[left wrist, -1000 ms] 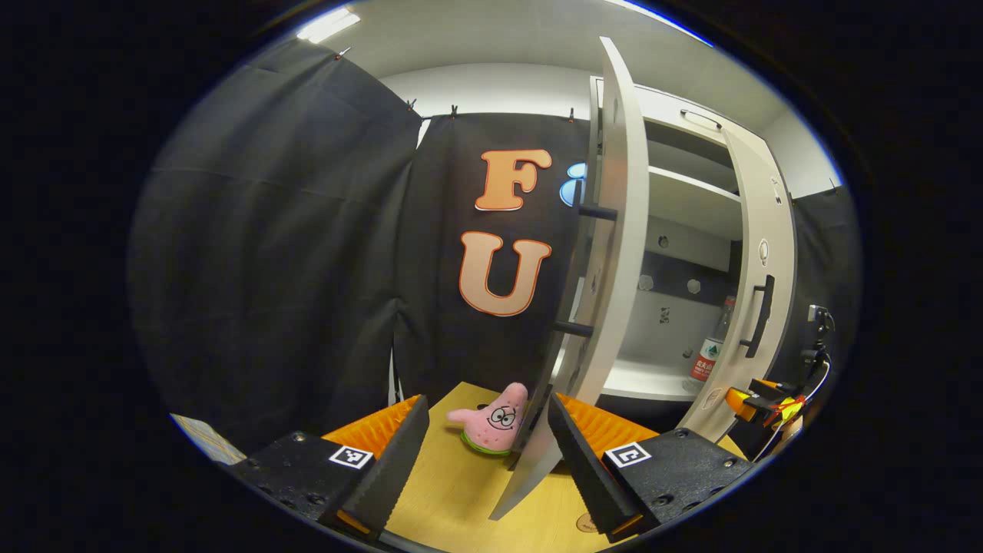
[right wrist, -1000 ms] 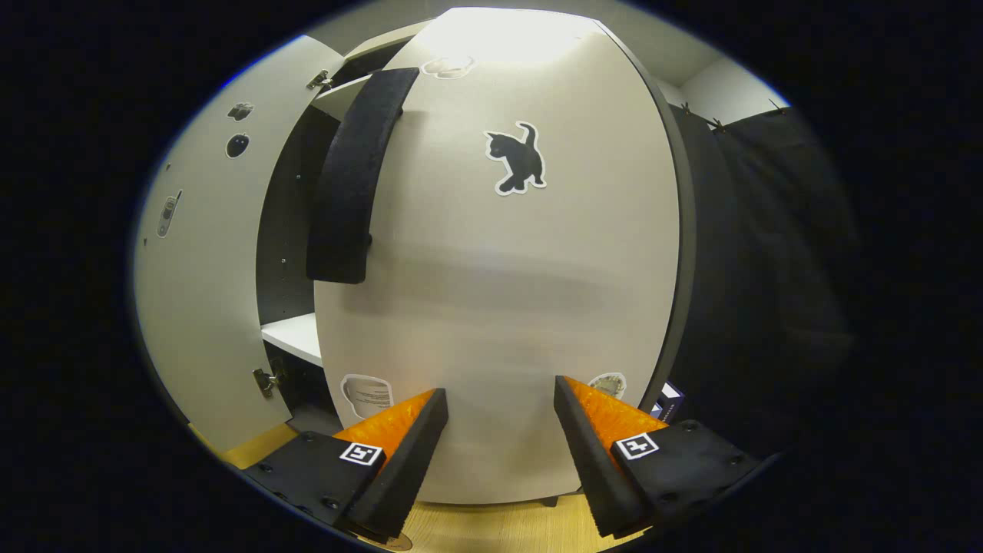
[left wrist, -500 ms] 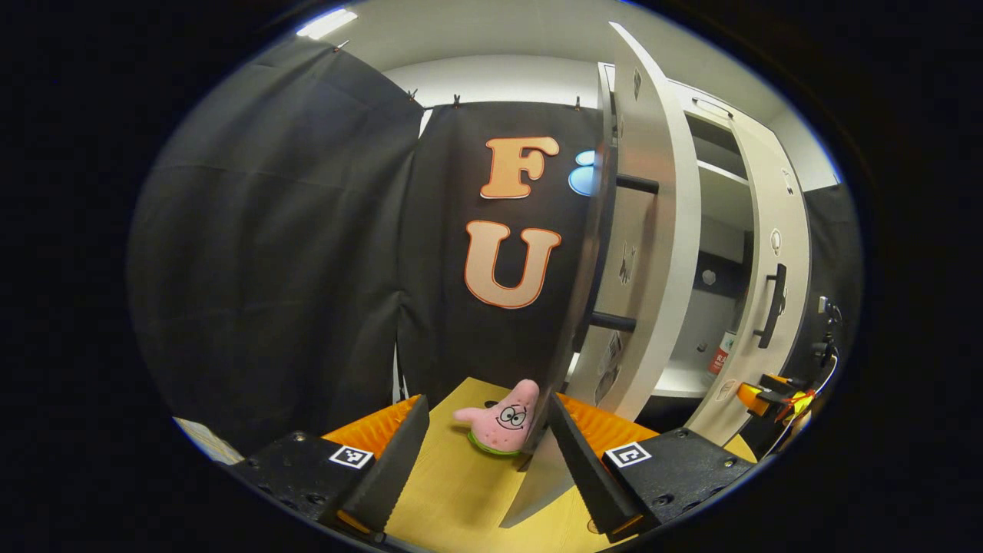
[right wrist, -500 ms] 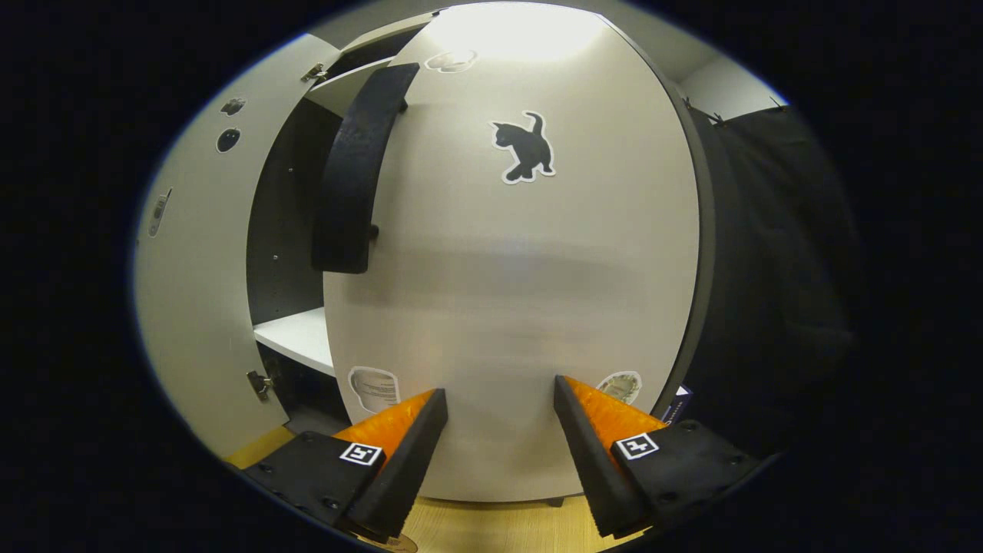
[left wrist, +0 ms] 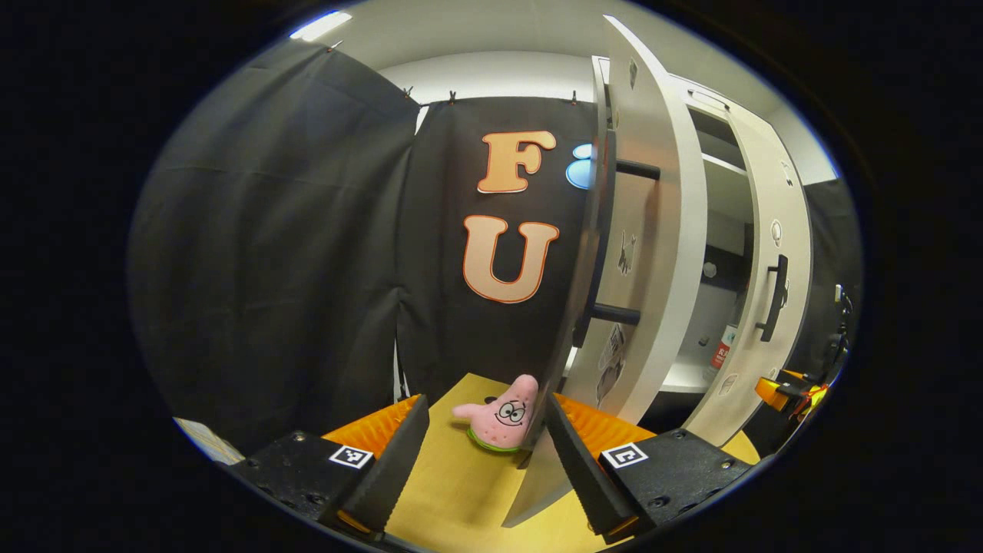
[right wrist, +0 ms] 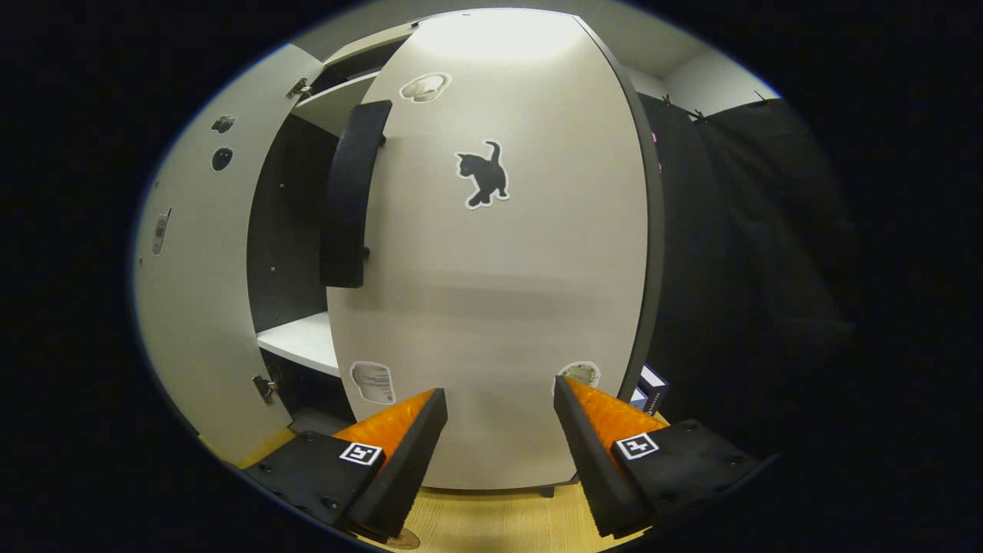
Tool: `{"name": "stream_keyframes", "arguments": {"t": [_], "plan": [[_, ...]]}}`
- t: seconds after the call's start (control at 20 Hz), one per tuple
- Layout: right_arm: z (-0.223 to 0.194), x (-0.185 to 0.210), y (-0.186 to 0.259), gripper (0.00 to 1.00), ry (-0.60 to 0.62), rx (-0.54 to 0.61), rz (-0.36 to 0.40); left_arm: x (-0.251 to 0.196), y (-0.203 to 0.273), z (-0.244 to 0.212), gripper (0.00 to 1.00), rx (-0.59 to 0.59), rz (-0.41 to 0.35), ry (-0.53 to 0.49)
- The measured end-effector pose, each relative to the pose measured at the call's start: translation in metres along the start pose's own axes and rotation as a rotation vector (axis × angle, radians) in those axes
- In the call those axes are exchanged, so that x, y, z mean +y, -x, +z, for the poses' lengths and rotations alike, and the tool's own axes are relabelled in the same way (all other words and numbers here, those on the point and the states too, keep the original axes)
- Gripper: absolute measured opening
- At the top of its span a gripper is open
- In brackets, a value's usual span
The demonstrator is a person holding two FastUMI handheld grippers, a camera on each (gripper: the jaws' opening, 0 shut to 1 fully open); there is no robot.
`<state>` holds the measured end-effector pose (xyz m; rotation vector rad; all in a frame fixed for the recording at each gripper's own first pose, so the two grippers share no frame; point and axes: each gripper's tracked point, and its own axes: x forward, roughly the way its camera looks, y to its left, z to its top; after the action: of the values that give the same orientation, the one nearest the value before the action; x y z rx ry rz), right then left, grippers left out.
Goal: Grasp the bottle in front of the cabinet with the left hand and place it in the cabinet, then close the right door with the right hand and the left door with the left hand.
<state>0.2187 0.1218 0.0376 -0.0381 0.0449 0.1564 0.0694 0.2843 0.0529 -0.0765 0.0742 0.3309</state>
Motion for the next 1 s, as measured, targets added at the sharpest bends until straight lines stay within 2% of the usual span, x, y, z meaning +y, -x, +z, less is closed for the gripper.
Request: {"name": "stream_keyframes", "arguments": {"t": [0.05, 0.45, 0.5, 0.55, 0.95, 1.0], "plan": [[0.002, -0.002, 0.005, 0.95, 0.002, -0.002, -0.002, -0.005, 0.001, -0.002, 0.93, 0.006, -0.012, 0.012], [0.015, -0.034, 0.053, 0.95, 0.013, -0.026, -0.04, -0.046, 0.002, -0.01, 0.93, 0.019, -0.106, 0.002], [0.017, -0.04, 0.06, 0.95, 0.013, -0.025, -0.049, -0.052, 0.001, -0.012, 0.89, 0.022, -0.117, 0.006], [0.019, -0.045, 0.067, 0.95, 0.011, -0.028, -0.058, -0.056, 0.001, -0.013, 0.93, 0.026, -0.129, 0.011], [0.03, -0.087, 0.116, 0.95, -0.012, -0.028, -0.123, -0.087, -0.005, -0.018, 0.93, 0.042, -0.205, 0.007], [0.031, -0.091, 0.122, 0.95, -0.011, -0.031, -0.131, -0.092, -0.004, -0.019, 0.96, 0.042, -0.216, 0.002]]}}
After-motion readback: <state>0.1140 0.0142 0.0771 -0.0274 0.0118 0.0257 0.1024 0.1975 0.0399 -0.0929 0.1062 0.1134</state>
